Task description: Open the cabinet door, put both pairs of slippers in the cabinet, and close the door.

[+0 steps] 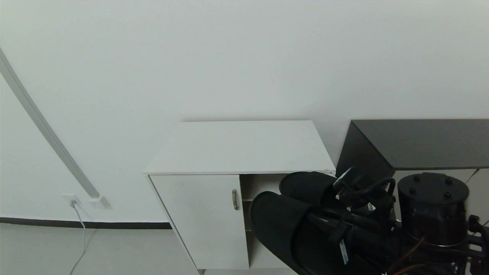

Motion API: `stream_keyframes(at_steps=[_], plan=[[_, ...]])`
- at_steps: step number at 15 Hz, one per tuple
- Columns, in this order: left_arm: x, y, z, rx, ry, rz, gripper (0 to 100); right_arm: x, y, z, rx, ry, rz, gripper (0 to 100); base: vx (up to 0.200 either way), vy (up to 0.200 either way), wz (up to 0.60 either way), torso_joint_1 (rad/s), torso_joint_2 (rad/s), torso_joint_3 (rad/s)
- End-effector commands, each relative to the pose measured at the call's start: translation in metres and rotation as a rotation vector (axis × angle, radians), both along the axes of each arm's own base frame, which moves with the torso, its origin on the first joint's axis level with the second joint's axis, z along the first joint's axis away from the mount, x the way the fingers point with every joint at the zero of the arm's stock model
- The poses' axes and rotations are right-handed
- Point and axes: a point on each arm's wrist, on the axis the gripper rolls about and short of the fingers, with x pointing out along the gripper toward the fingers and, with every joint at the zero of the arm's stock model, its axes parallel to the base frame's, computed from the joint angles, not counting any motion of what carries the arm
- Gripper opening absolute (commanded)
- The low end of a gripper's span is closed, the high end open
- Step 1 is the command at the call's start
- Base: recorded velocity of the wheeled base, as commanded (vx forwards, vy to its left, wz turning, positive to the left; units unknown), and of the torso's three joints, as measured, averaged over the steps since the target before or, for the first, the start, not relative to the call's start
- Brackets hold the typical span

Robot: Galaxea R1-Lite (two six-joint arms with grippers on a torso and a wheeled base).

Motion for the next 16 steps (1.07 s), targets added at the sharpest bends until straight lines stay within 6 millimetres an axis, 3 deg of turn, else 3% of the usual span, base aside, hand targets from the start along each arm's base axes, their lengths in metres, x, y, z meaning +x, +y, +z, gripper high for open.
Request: stream_keyframes(at_steps=[1, 7, 16], plan=[[0.0001, 0.0000, 0.0000, 0.000, 0.001, 0.001, 0, 0.0004, 0.0003, -0.0013, -0.004, 0.002, -0.001, 0, 0.000, 0.000, 0.00, 0.000, 0.00, 0.000], [0.0001, 0.0000, 0.0002, 0.000, 0.000, 0.001, 0, -0.0003, 0.0008, -0.0016, -0.003, 0.003, 0.004, 0, 0.000, 0.000, 0.00, -0.094, 0.21, 0.120], [0.0001, -0.0001, 0.0000, 0.011, 0.002, -0.003, 0, -0.0035, 0.0041, -0.0068, 0.000, -0.002, 0.023, 0, 0.000, 0.000, 0.00, -0.198, 0.47, 0.260]])
